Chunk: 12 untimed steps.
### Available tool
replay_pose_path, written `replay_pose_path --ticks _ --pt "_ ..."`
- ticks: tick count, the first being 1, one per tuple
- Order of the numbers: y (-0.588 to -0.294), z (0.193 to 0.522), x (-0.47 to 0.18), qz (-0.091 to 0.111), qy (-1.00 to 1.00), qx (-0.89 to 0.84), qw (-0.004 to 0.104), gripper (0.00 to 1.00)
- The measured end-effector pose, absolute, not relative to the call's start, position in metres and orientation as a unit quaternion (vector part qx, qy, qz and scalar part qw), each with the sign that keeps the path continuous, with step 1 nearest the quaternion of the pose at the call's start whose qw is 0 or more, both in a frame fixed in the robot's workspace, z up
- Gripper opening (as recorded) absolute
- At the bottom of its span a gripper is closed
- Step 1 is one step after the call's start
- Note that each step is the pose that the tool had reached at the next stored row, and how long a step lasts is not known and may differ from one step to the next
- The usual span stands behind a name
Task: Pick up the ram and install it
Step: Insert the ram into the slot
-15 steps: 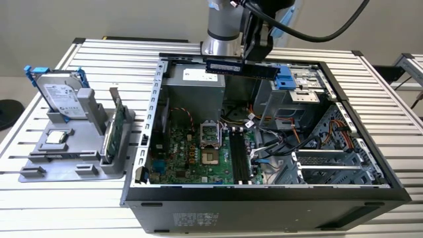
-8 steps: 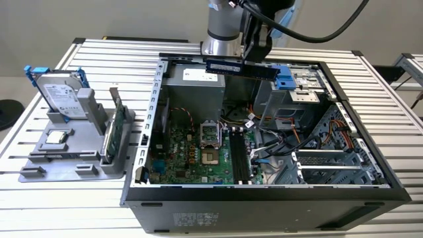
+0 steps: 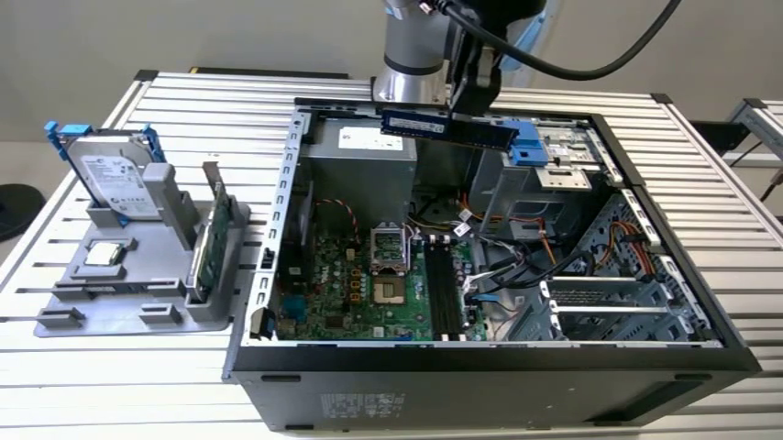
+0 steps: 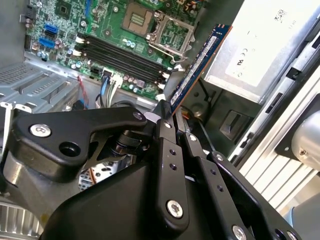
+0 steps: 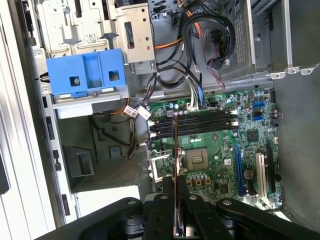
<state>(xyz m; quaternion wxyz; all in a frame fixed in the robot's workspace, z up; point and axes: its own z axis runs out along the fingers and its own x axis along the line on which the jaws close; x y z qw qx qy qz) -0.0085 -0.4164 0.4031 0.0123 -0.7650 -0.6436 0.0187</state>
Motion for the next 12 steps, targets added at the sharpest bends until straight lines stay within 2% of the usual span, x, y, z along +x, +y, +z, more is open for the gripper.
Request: replay_pose_path --ticks 12 --pt "-0.4164 0.4020 -0.0084 0.018 -0.623 -0.782 0.013 0.00"
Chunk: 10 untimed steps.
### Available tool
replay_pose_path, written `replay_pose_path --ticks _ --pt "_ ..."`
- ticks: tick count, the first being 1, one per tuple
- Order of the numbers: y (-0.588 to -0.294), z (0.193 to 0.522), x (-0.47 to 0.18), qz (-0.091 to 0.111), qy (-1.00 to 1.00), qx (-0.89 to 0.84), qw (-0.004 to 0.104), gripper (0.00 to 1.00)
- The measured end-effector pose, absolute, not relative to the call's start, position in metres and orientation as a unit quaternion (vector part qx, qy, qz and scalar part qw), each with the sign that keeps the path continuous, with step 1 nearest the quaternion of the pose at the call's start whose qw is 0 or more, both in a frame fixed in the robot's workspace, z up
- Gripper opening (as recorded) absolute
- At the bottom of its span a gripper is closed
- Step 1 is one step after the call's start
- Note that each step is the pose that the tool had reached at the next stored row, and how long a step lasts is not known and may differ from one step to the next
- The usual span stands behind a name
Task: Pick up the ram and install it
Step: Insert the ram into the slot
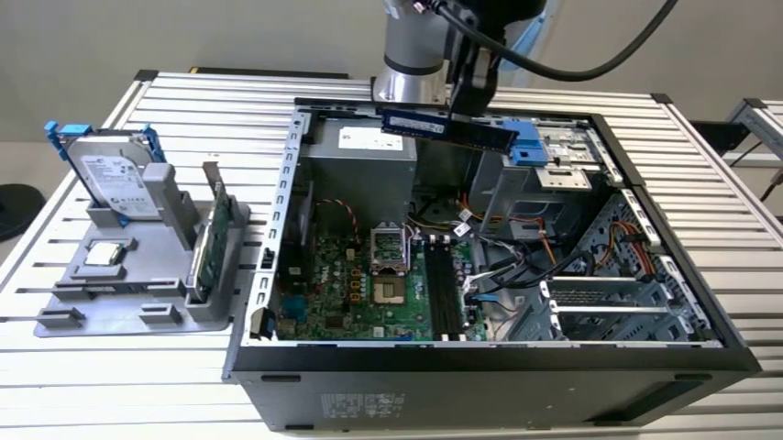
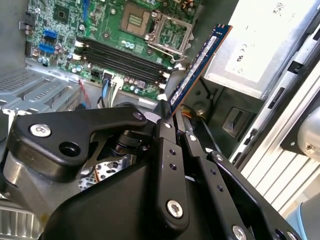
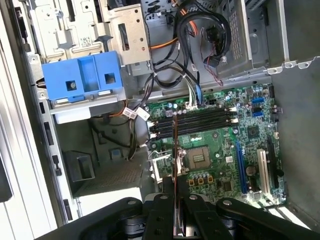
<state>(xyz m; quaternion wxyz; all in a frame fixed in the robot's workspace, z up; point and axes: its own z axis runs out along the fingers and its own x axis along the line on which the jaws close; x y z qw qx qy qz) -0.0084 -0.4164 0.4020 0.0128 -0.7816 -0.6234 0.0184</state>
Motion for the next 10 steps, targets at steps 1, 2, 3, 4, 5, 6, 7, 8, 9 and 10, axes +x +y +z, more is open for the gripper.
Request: replay_pose_path --ticks 1,2,3,4,5,6,7,8,9,10 --pt "-0.4164 0.4020 -0.0084 0.018 -0.621 -0.784 0.013 0.00" --pt "-0.4164 0.4020 -0.0083 0.018 -0.619 -0.785 0.013 0.00" --pt "-0.4164 0.4020 -0.0083 0.018 -0.616 -0.787 0.013 0.00" --pt "-0.4164 0.4021 -0.0084 0.018 -0.614 -0.789 0.013 0.00" --pt "-0.4164 0.4020 -0.0084 0.018 -0.613 -0.790 0.013 0.00" --pt "-0.4164 0.4020 -0.0084 0.018 -0.611 -0.791 0.013 0.00" --pt "-0.4164 0.4020 -0.0084 0.018 -0.610 -0.792 0.013 0.00" --pt "-0.4164 0.4020 -0.0084 0.018 -0.609 -0.793 0.013 0.00" --pt "-0.4164 0.4020 -0.0084 0.018 -0.608 -0.794 0.013 0.00" --pt "-0.4164 0.4021 -0.0084 0.018 -0.606 -0.795 0.013 0.00"
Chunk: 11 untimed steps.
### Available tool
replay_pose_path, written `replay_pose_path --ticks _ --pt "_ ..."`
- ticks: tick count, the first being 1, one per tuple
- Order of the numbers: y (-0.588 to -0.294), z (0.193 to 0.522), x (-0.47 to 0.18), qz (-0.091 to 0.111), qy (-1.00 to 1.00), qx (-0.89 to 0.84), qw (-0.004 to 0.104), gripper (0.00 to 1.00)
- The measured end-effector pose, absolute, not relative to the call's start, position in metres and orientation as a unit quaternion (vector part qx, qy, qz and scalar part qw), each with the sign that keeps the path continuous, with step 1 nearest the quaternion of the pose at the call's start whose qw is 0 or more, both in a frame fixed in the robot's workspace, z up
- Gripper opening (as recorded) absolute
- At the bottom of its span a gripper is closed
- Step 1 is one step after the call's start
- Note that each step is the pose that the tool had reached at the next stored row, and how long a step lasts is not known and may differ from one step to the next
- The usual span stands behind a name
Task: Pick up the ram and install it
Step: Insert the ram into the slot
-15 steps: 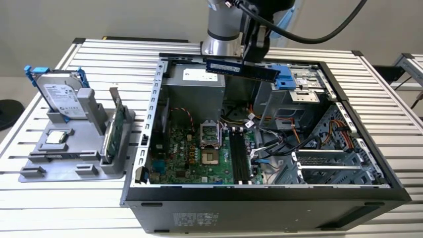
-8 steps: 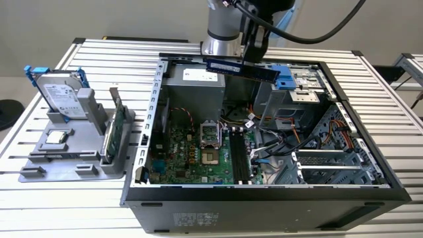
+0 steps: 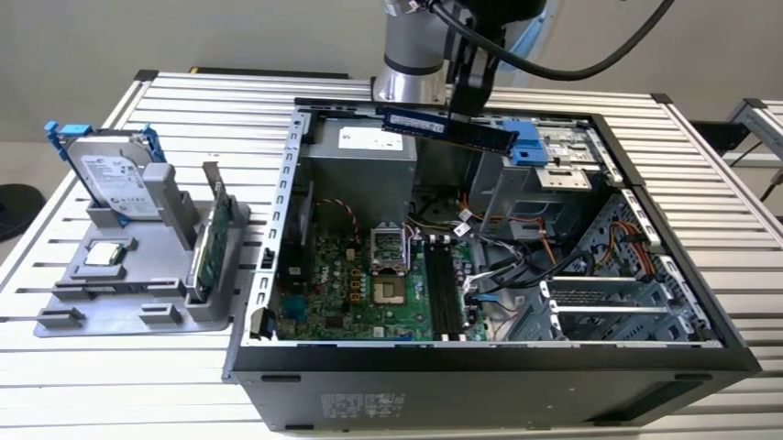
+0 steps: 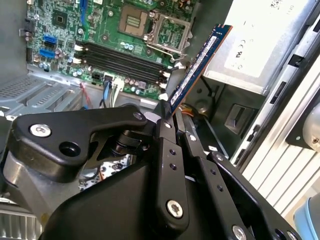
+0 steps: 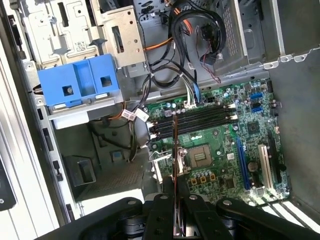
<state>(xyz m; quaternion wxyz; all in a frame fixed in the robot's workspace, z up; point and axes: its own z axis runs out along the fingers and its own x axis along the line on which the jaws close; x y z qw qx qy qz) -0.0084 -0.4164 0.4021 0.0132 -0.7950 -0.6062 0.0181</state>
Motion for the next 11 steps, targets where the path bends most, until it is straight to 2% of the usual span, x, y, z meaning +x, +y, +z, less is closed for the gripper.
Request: replay_pose_path --ticks 11 --pt "-0.4164 0.4021 -0.0084 0.018 -0.579 -0.815 0.014 0.00"
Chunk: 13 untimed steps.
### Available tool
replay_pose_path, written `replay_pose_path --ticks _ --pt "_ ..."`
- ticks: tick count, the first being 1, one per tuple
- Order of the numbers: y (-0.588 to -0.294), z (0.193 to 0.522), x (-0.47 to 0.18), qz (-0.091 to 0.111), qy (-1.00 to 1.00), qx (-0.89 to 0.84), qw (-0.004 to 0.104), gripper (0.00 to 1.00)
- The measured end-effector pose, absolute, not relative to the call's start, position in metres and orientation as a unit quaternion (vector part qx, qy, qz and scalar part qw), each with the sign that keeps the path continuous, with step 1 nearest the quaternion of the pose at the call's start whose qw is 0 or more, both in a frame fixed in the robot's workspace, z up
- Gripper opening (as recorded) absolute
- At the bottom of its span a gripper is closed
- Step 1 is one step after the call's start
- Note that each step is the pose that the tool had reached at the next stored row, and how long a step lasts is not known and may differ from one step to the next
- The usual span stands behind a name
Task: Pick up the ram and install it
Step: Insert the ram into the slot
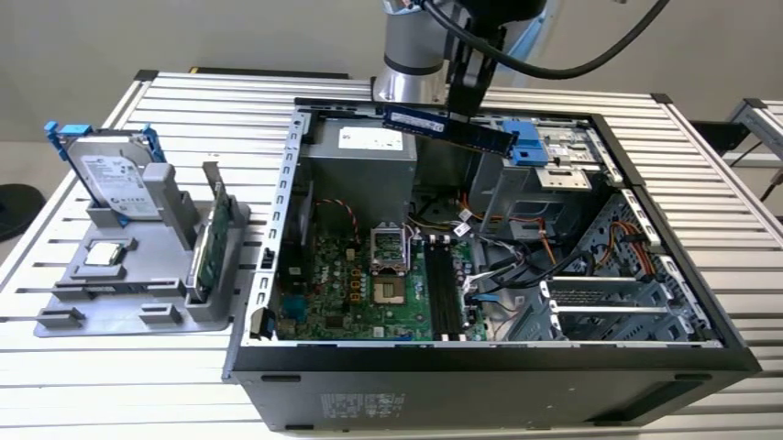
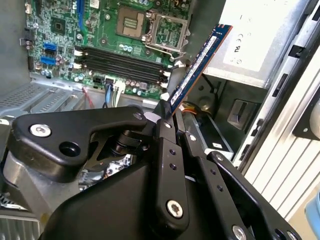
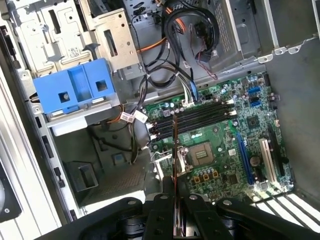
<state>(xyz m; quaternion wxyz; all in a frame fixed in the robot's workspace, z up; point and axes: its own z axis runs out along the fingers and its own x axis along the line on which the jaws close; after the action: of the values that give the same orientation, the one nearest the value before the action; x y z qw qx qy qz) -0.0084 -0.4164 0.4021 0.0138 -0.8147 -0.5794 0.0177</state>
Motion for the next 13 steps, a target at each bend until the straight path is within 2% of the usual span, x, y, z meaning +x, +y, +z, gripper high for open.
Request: replay_pose_path --ticks 13 --pt "-0.4164 0.4020 -0.0084 0.017 -0.549 -0.836 0.014 0.00"
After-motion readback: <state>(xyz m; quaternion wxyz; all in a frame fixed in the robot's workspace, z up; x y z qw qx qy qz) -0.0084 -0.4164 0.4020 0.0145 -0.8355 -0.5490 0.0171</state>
